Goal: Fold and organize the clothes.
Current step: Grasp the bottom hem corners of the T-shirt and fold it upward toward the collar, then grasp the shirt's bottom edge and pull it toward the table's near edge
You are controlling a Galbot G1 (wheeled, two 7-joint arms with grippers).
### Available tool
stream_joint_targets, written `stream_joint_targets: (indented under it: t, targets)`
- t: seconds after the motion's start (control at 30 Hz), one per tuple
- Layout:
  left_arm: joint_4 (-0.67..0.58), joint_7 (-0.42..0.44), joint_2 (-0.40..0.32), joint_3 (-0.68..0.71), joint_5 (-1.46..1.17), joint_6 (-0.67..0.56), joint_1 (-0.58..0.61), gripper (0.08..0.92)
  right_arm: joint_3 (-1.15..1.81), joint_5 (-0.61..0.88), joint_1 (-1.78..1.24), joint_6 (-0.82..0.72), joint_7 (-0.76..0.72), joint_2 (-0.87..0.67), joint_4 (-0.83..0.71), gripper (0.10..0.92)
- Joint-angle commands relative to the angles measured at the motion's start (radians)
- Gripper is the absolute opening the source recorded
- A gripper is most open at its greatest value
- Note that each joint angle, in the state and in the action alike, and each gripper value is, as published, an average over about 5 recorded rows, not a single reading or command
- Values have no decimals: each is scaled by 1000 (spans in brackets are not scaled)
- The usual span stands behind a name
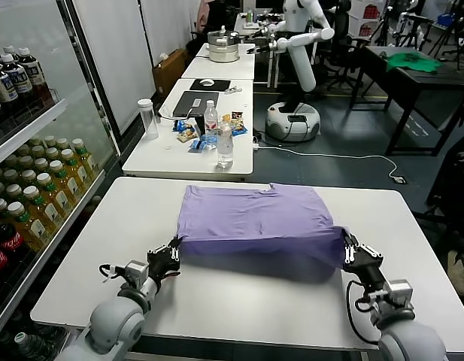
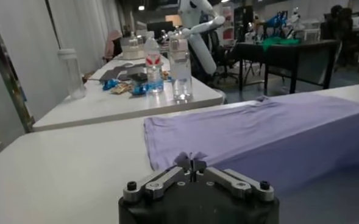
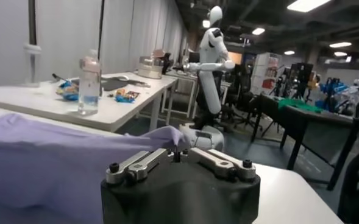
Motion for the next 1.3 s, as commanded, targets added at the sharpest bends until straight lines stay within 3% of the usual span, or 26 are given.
stream_joint_targets:
  t: [0.03,0.23,0.33,0.73,1.07,1.3]
  targets:
    - [108,-2,0,40,36,-9,-93,92,-32,-8,90,-10,2,-26,-77,116]
    - [128,-2,-24,61,65,-15,-115,101,-62,-55,117,-9,-10,-14,-121,116]
    - [134,-5,-36,68,79,-14,-120,149,-78,-90,125,-14,-21,-13,-130,151]
    - [50,-36,-58,29,85,-9,-5,489,-35,-187,27,-4,-14,26,-86,491]
    - [56,-68,-80,9,52,5,49,774,38,-33,-127,-126,50,75,7,763]
    - [98,-93,-108,16,-7,23,3,822,13,69,-111,-223,57,92,-27,822]
